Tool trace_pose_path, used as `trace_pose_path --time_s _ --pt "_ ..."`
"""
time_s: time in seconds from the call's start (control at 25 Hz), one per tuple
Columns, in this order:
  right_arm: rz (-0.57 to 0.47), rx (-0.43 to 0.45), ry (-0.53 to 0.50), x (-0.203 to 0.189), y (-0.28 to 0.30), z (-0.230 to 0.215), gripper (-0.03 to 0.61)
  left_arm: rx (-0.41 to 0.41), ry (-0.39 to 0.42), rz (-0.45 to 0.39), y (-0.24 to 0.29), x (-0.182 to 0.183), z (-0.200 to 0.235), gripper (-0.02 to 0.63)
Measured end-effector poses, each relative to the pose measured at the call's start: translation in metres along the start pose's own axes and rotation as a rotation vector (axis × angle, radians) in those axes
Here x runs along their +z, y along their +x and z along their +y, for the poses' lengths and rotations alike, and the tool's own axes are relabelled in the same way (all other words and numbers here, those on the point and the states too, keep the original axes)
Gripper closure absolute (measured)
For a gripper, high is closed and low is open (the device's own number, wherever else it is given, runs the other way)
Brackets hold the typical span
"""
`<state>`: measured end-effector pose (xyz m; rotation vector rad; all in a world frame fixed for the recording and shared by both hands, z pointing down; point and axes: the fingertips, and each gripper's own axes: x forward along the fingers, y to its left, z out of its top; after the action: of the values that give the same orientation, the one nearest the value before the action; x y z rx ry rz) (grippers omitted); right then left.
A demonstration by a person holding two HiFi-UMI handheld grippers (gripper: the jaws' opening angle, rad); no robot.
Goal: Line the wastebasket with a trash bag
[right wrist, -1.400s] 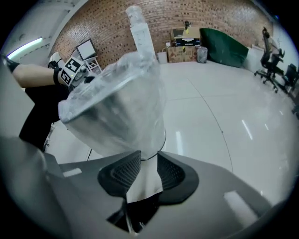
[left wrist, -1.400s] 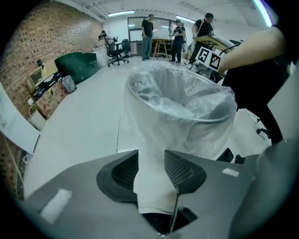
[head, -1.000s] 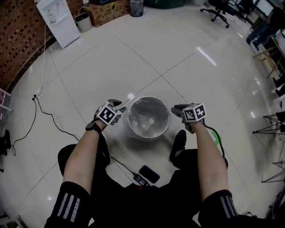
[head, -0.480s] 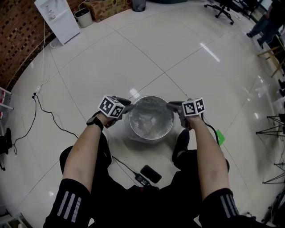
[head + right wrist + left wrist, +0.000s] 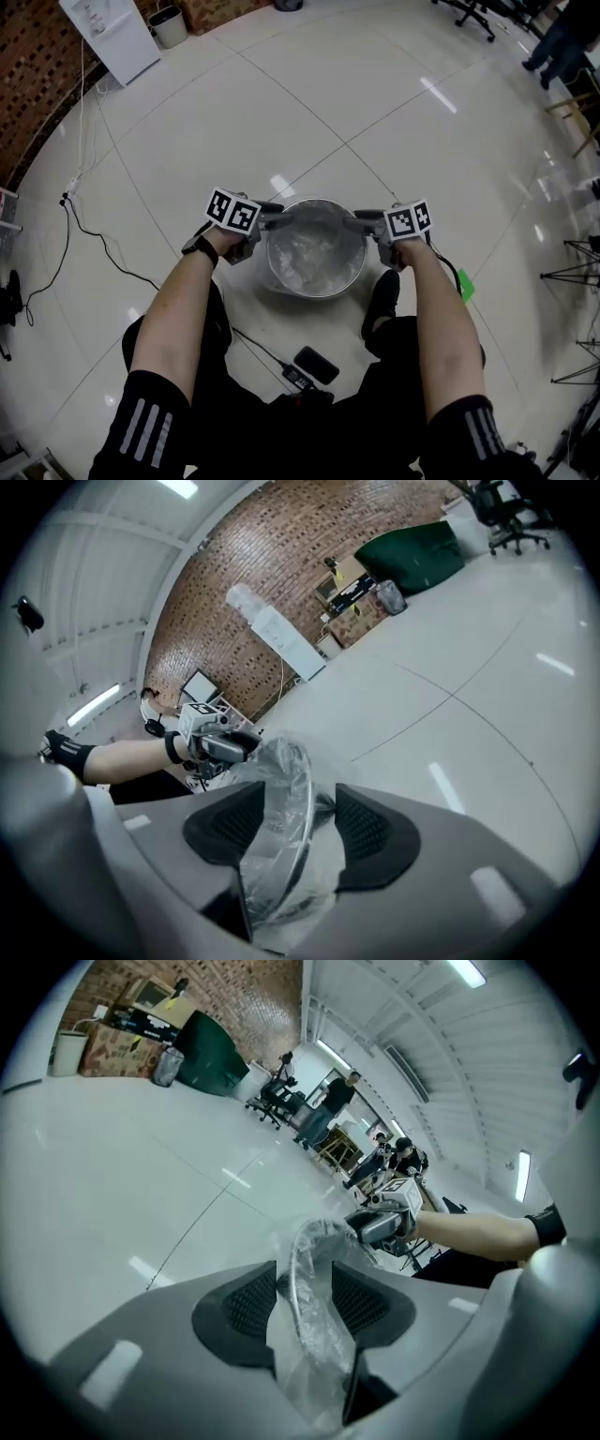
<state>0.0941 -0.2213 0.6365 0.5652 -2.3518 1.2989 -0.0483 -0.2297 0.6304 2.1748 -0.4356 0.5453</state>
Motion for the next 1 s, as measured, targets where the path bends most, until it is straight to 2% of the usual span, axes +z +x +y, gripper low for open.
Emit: trace_pose_path --time_s 0.16,0.32,0.56,0.64,0.76,1.0 --pt "0.028 0.042 0.049 -0.014 0.005 -0.01 0.298 -0.022 -0.049 0.044 0.007 -0.019 0.016 0.434" --pt "-0.022 0.095 0.122 -0.014 0.006 -0.015 0.285 -0.082 -0.163 -0.018 0.009 -0.02 0.023 0.39" --pt "-0.051 0.115 0.19 -0.023 0.013 -0.025 0.257 -0.163 -0.277 -0.107 0.008 -0.019 0.028 0.344" --pt "-0.056 0.117 0.191 -0.024 0.013 -0.026 0.253 -0.168 -0.29 -0.12 0.006 -0.02 0.03 0.328" --pt "-0.046 0.098 0.141 -0.018 0.007 -0.022 0.253 -0.119 -0.216 -0.106 -0.002 -0.017 0.033 0.33" --pt "-0.093 0.017 -0.01 0.017 -0.031 0.0 0.253 0.038 0.036 -0.144 -0.041 0.022 0.021 0.333"
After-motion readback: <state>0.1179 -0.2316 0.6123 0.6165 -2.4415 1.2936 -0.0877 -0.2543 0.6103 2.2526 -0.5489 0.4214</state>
